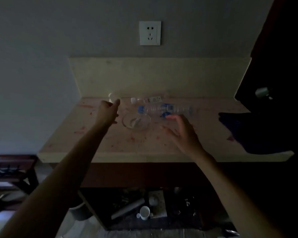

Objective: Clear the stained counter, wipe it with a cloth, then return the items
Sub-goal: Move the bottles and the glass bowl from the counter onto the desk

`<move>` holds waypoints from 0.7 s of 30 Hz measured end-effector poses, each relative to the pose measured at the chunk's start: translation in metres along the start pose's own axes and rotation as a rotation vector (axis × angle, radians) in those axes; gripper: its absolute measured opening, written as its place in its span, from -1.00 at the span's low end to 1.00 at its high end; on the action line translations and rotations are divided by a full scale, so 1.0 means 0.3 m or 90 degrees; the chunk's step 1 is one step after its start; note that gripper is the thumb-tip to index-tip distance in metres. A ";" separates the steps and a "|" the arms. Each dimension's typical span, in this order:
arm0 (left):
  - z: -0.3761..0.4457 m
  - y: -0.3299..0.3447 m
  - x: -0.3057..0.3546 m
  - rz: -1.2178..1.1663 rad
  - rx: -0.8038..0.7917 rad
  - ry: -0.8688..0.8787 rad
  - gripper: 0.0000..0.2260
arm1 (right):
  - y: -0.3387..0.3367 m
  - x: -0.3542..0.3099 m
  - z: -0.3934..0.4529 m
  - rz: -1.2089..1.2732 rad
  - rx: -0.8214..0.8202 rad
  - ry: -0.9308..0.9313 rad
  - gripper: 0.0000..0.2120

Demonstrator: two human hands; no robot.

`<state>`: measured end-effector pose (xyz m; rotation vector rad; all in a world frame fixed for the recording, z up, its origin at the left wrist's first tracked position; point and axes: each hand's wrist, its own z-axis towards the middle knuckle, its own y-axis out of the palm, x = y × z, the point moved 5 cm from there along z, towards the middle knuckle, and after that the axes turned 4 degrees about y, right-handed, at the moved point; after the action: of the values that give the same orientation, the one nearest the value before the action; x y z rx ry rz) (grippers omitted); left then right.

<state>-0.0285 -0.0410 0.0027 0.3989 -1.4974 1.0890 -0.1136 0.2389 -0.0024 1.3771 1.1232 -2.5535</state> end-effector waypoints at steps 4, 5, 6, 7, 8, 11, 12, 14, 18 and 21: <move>0.147 0.013 0.013 0.089 0.044 -0.064 -0.35 | -0.017 -0.007 0.101 -0.137 0.017 -0.017 -0.34; 0.186 0.029 0.015 0.116 0.044 -0.070 -0.26 | -0.015 -0.001 0.141 -0.167 0.008 -0.014 -0.30; 0.206 0.048 0.016 0.158 0.038 -0.084 -0.18 | -0.011 0.002 0.182 -0.203 0.000 -0.020 -0.27; 0.229 0.070 0.005 0.194 0.038 -0.091 -0.11 | -0.006 0.007 0.225 -0.244 -0.008 -0.033 -0.26; 0.250 0.083 -0.008 0.220 0.036 -0.103 -0.06 | -0.001 0.010 0.268 -0.281 -0.019 -0.052 -0.25; 0.303 0.131 -0.044 0.258 0.028 -0.128 0.01 | 0.035 0.044 0.380 -0.392 -0.096 -0.068 -0.31; 0.306 0.145 -0.044 0.277 0.032 -0.131 0.02 | 0.052 0.067 0.405 -0.432 -0.134 -0.068 -0.34; 0.310 0.158 -0.039 0.314 0.047 -0.143 0.03 | 0.080 0.110 0.441 -0.489 -0.190 -0.075 -0.38; 0.350 0.152 -0.081 0.341 0.048 -0.182 -0.01 | 0.091 0.148 0.487 -0.514 -0.198 -0.093 -0.32; 0.359 0.113 -0.116 0.344 0.041 -0.182 -0.15 | 0.079 0.165 0.515 -0.507 -0.189 -0.060 -0.32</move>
<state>-0.1091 -0.1212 -0.0298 0.1994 -1.8874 1.5554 -0.2460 0.1424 0.0009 0.8227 2.2729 -2.6551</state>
